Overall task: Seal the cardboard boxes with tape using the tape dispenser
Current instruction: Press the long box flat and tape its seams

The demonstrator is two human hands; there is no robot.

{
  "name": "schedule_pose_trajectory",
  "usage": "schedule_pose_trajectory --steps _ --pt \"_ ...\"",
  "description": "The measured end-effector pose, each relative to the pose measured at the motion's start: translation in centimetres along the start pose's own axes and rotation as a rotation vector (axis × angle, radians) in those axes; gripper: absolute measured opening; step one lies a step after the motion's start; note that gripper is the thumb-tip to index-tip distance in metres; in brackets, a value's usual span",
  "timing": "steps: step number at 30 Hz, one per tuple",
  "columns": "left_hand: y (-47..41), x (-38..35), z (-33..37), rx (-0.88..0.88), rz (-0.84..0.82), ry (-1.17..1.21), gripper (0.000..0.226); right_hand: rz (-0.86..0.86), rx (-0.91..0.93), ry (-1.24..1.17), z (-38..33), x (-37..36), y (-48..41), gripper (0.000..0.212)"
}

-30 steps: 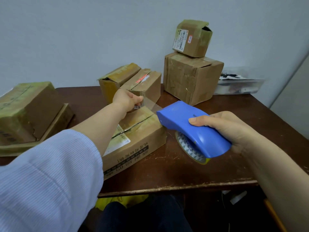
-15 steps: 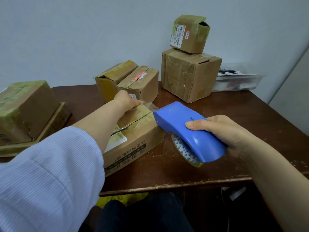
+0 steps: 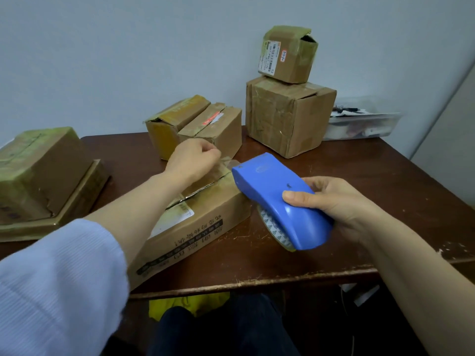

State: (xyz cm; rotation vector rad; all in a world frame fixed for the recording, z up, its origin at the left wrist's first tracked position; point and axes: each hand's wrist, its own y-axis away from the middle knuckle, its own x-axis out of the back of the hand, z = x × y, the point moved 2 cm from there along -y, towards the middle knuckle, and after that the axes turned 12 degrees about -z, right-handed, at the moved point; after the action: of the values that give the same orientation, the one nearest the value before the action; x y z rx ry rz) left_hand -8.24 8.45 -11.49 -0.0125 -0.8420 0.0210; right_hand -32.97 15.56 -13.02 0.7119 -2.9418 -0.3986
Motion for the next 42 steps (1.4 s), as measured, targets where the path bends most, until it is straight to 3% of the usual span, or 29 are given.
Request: schedule_pose_trajectory --steps 2,3,4,6,8,10,13,15,21,31,37,42 --pt "1.2 0.0 0.1 0.038 -0.41 0.038 0.08 0.025 0.051 -0.031 -0.2 0.2 -0.5 0.08" --pt "1.8 0.1 0.0 0.078 -0.592 -0.059 0.109 0.026 0.073 -0.048 -0.4 0.1 -0.6 0.079" --pt "2.4 0.2 0.0 0.12 -0.695 -0.21 0.129 0.019 0.09 -0.061 -0.6 0.0 -0.7 0.075" --pt "3.0 0.0 0.0 0.149 -0.669 -0.476 0.146 0.003 0.108 -0.072 -1.0 -0.5 -0.9 0.066" --pt "2.8 -0.7 0.1 0.12 -0.511 -0.58 0.138 0.026 0.118 -0.011 -1.3 -1.0 -1.0 0.067" --pt "2.3 -1.5 -0.4 0.087 -0.409 -0.581 0.127 0.072 0.118 0.225 -1.7 -1.4 -0.9 0.081" --pt "1.9 -1.7 -1.0 0.093 -0.387 -0.574 0.119 0.066 0.054 0.64 -2.2 -2.1 -0.7 0.114" --pt "1.9 -1.7 -0.9 0.088 -0.373 -0.571 0.118 0.045 0.003 0.853 -2.3 -2.4 -0.5 0.121" --pt "2.1 -1.5 -0.8 0.095 -0.378 -0.556 0.12 0.028 -0.012 0.948 -1.5 -0.6 1.4 0.101" --pt "2.2 -1.4 -0.7 0.081 -0.381 -0.548 0.118 -0.071 -0.203 1.183 -2.6 0.0 4.0 0.106" --pt "2.2 -1.5 -0.6 0.088 -0.385 -0.544 0.12 -0.12 -0.292 1.49 -5.4 -2.6 1.0 0.101" --pt "2.1 -1.6 -0.5 0.085 -0.383 -0.547 0.116 -0.195 -0.331 1.372 -8.5 -3.8 -0.8 0.077"
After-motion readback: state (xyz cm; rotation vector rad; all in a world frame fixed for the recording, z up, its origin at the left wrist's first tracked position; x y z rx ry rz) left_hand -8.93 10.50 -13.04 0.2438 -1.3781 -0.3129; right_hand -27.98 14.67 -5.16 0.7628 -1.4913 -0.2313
